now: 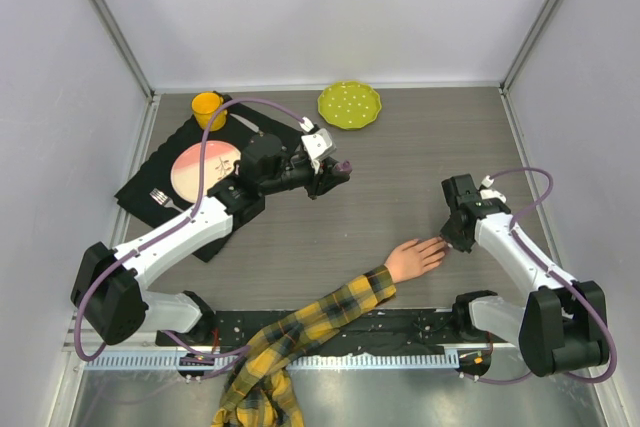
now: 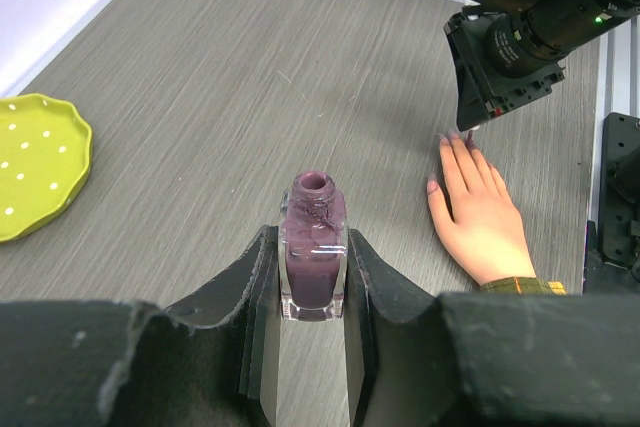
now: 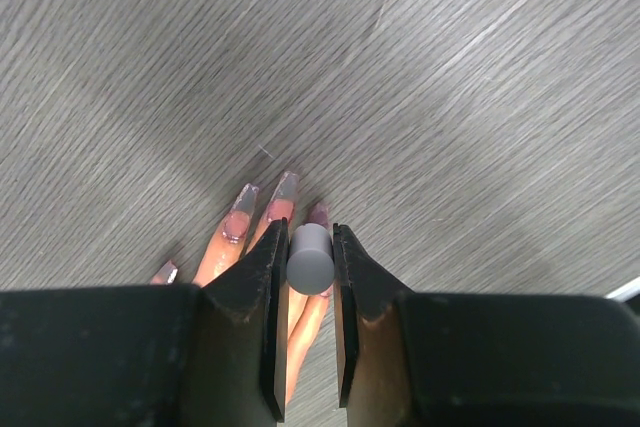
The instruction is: Paint the nails
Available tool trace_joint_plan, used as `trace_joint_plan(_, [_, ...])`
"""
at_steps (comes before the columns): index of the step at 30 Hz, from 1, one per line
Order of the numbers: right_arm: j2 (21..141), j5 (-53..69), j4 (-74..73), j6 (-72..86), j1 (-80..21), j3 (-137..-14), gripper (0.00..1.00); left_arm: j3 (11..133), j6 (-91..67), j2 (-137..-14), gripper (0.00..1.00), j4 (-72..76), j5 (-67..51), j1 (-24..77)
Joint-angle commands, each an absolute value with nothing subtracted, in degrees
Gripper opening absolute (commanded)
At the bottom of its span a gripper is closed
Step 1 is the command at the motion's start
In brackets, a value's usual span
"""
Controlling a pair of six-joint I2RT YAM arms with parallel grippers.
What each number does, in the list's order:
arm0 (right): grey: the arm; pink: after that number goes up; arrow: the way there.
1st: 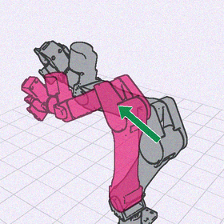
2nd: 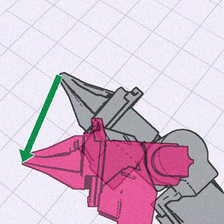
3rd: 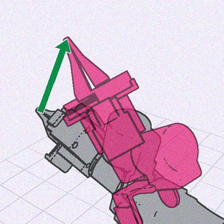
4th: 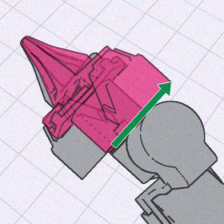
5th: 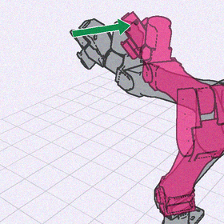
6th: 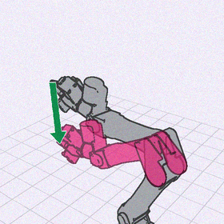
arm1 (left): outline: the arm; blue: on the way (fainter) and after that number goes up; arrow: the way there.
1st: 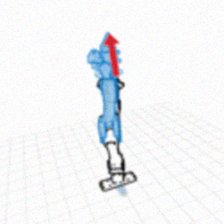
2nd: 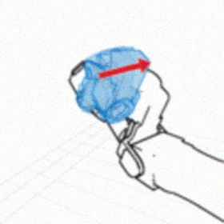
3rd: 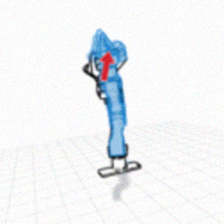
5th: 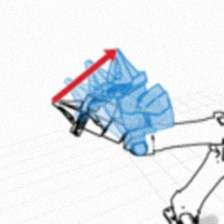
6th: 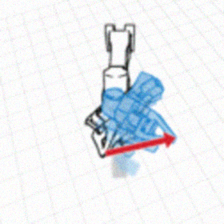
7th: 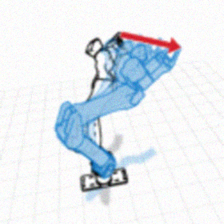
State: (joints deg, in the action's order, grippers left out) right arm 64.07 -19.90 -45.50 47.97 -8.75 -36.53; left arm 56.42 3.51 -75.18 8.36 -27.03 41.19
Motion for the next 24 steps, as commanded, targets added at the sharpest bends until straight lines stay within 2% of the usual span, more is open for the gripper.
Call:
trace_joint_plan(1, [61.96,-23.2,-46.93,48.52,-8.53,-39.11,0.01,56.69,4.13,-74.44,0.0,11.43,-27.77,41.4])
trace_joint_plan(24, [63.9,-19.42,-45.88,47.9,-8.44,-37.79,0.01,56.78,4.22,-74.53,0.0,11.08,-27.77,41.4])
